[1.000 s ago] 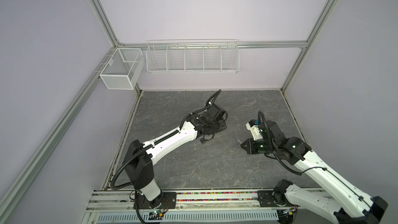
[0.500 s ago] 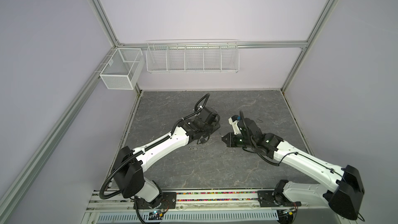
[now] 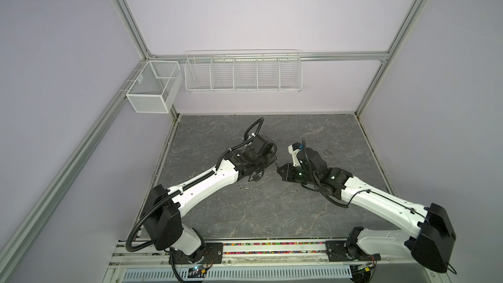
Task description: Unlock with the key
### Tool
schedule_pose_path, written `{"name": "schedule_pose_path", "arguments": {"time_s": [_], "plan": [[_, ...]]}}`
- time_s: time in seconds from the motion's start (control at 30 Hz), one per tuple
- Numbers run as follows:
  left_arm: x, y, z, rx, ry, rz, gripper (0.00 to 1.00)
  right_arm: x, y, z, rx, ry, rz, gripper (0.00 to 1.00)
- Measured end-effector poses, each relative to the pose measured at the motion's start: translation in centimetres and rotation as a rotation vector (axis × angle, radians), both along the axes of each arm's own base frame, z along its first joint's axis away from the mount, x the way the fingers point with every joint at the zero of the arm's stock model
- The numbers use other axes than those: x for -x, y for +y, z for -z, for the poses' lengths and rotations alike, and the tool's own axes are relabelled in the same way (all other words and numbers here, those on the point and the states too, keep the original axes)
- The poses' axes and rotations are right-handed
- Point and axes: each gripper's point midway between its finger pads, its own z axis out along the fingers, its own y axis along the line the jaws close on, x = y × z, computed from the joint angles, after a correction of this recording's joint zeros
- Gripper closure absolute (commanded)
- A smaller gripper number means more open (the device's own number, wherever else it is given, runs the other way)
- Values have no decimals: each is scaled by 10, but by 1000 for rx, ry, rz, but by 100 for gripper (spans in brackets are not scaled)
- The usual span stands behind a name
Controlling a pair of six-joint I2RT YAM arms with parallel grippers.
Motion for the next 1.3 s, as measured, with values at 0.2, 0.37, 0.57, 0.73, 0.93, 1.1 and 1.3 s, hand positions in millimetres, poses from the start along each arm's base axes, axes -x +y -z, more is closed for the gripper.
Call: {"name": "schedule_pose_path", "arguments": {"time_s": [0.2,0.37,0.57,0.73,0.93,1.1,1.3], "plan": [[0,0,0,3,3,-4,100,-3,4,5,-14,24,20,93],[0,1,2,1,6,-7,100,-6,6,6,-32,39,39,93],[-2,4,3,-4,4,-17,100,-8,9,4,-55,41,51,93],[-2,4,3,-5,4,-21,100,-9,10,2,-63,41,55,93],[-3,5,4,-4,6,-30,100,-12,13,3,-60,45,52,93],[-4,6,4,2,11,-39,100,-16,15,3,-30,48,60,93],[-4,6,3,15,20,-47,100,-17,14,2,-18,40,73,93]]}}
